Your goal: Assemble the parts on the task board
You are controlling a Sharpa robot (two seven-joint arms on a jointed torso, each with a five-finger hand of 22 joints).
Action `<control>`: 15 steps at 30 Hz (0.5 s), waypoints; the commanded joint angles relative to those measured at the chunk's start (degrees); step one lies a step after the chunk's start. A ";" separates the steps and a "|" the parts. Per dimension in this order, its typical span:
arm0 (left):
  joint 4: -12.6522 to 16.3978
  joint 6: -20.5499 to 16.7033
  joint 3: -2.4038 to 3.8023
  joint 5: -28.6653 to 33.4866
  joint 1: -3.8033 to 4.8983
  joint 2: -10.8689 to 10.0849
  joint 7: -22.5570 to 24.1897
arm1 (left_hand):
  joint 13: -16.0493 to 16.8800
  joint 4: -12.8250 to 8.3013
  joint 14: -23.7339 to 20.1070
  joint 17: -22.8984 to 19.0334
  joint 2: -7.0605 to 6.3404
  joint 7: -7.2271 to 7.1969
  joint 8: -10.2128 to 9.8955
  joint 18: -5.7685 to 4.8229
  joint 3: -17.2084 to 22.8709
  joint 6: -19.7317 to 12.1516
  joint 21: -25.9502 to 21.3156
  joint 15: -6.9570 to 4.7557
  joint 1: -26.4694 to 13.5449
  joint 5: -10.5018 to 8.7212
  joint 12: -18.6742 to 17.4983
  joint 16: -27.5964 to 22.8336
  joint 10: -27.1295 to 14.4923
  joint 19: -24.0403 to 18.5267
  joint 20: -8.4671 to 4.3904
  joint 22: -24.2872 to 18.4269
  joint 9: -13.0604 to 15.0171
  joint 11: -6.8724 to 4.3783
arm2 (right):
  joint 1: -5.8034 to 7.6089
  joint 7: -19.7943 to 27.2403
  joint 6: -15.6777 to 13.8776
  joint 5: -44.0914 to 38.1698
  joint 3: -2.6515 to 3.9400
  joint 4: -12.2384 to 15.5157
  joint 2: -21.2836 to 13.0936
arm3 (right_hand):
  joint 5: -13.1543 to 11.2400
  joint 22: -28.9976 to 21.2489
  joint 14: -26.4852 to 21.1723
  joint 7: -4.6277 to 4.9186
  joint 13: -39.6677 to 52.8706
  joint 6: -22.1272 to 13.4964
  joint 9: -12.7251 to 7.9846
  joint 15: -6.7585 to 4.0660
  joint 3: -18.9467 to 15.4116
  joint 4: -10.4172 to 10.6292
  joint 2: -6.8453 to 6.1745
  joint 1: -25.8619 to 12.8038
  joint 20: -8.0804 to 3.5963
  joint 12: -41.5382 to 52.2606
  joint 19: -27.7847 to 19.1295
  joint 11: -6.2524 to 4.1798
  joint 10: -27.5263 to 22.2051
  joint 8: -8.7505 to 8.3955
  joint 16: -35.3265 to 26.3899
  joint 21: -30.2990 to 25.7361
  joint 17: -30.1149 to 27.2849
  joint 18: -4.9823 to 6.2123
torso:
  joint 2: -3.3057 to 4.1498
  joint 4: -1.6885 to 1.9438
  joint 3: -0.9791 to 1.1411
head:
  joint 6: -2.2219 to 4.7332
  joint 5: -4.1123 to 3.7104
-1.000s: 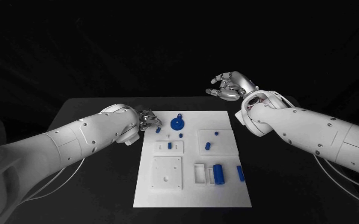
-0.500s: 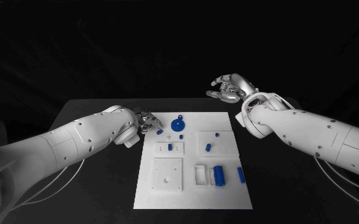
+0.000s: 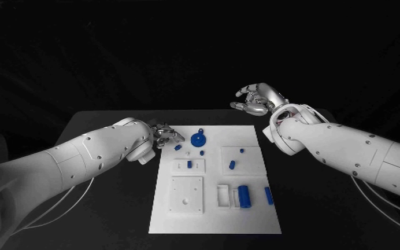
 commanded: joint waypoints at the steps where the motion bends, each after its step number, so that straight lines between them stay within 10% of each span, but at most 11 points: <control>1: 0.54 -1.78 0.04 -1.08 0.05 -0.28 3.58 | -0.06 0.38 -0.08 0.07 -0.45 0.14 -0.24 0.77 -0.07 -0.43 -0.37 0.37 -0.03 -0.28 -0.04 -0.22 0.06 -0.22 -4.73 -0.05 -0.14 0.31 | -0.06 0.64 0.67 -0.11 0.02 0.10 -0.05 | 0.28 0.16 0.11 0.69 -0.06 -0.39 0.09 -0.31 0.00 0.10 0.34 0.32 -0.51 0.33 0.05 -0.08 -0.19 0.17 -0.38 -0.27 0.07 7.28 | -0.03 0.01 0.00 | -0.03 -0.01; 15: 3.44 -7.85 -0.15 -17.02 -0.21 -2.87 11.95 | -0.49 -0.65 -1.47 -0.15 -4.53 0.98 -1.11 0.63 2.92 -2.54 -1.24 1.18 5.13 0.20 -0.92 -1.53 -1.65 -1.15 -3.80 -0.42 -1.26 1.13 | -0.11 0.60 0.72 -0.11 0.01 0.26 -0.52 | 0.25 0.17 0.10 0.70 -0.09 -0.43 0.09 -0.30 -0.04 0.10 0.33 0.32 -0.51 0.34 0.04 -0.07 -0.21 0.16 -0.39 -0.28 0.08 7.28 | -0.02 0.10 -0.03 | 0.06 -0.08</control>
